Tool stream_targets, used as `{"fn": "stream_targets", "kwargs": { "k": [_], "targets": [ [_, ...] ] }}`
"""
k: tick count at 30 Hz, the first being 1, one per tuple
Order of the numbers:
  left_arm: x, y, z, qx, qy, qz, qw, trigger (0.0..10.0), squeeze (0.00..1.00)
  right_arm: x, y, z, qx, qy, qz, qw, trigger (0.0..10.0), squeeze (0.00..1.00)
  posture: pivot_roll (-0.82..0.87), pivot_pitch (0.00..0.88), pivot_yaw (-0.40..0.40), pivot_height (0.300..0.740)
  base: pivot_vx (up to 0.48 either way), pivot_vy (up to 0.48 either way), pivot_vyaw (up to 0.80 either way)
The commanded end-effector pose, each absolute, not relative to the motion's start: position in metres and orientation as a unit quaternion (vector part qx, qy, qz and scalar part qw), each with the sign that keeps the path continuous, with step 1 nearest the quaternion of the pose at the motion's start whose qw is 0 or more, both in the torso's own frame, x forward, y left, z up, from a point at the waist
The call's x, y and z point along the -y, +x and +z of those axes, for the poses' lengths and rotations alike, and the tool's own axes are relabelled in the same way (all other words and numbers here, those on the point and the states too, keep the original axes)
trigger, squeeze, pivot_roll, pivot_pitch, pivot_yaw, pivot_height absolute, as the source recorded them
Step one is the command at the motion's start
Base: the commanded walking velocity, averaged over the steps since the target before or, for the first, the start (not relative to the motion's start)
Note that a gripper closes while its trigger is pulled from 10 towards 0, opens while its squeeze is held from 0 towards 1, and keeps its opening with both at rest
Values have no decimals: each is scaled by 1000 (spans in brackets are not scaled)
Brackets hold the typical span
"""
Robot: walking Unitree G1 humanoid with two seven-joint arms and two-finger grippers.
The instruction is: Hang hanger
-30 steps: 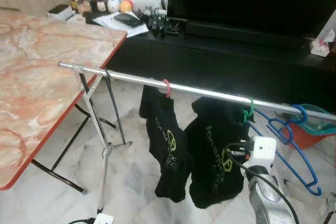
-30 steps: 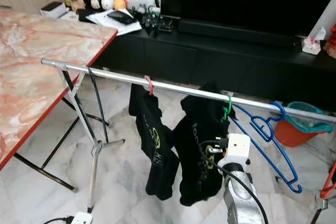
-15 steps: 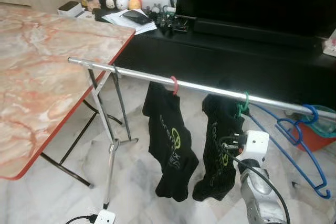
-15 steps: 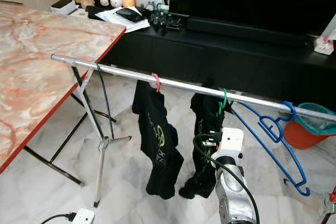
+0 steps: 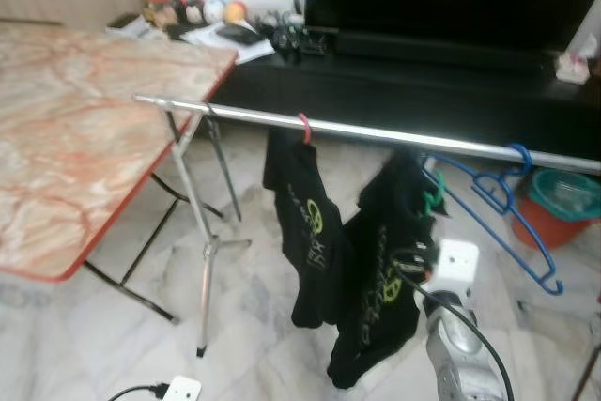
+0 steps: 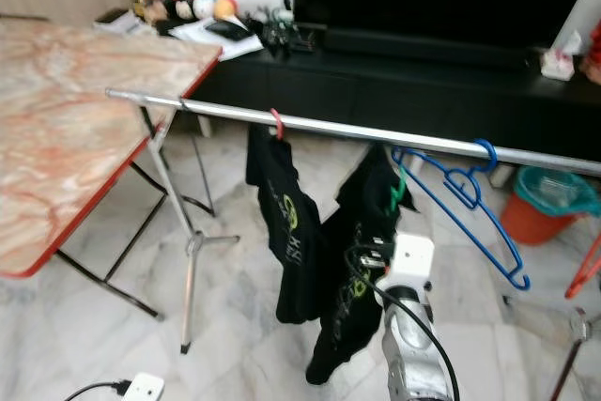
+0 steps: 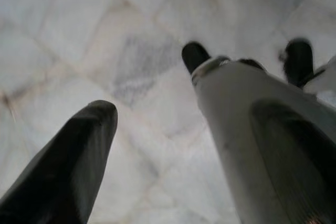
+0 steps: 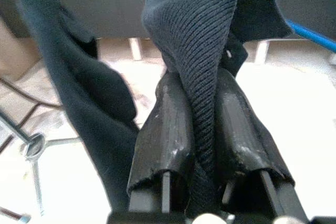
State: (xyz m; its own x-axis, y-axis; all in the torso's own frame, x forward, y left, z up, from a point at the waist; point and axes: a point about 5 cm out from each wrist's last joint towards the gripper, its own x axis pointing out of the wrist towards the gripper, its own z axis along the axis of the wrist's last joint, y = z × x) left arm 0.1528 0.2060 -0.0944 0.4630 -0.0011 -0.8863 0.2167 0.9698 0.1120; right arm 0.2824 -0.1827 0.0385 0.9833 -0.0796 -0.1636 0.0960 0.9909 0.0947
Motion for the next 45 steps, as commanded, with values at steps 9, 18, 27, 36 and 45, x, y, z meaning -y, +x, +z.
{"fn": "stream_targets", "kwargs": {
  "k": [9, 18, 27, 36, 45],
  "targets": [
    [-203, 137, -101, -541, 100, -68, 832, 10000, 0, 183, 287, 44, -65, 48, -39, 996, 10000, 0, -122, 0, 2, 740, -319, 0, -157],
    [-202, 138, -101, -541, 99, -70, 832, 10000, 0, 183, 288, 44, -63, 42, -36, 996, 10000, 0, -124, 0, 1, 740, -320, 0, -373],
    [-202, 137, -101, -542, 101, -72, 831, 10000, 0, 181, 288, 42, -68, 40, -33, 996, 10000, 0, -126, 0, 4, 740, -321, 0, 0],
    [-202, 137, -101, -541, 101, -72, 832, 10000, 0, 181, 289, 38, -82, 34, -30, 996, 10000, 0, -118, 0, 3, 740, -320, 0, 0],
    [-202, 137, -101, -541, 100, -73, 832, 10000, 0, 182, 285, 33, -98, 24, -32, 994, 10000, 0, -125, 0, 7, 740, -317, 0, 0]
  ]
}}
